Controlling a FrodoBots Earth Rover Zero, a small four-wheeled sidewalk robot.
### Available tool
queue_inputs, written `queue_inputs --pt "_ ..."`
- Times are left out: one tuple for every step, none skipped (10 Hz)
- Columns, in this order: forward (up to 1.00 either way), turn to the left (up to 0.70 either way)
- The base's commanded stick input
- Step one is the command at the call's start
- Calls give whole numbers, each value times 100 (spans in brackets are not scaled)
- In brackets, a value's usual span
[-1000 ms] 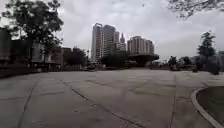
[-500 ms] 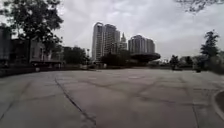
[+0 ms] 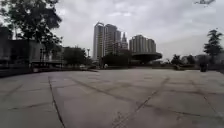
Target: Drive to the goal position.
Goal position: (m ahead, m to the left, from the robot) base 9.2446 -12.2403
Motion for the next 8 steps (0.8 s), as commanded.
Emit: queue_inputs --pt "100 2" --pt "100 2" --pt "100 2" --pt "100 2" --pt "100 2" --pt "100 2" --pt "100 2" --pt "100 2"
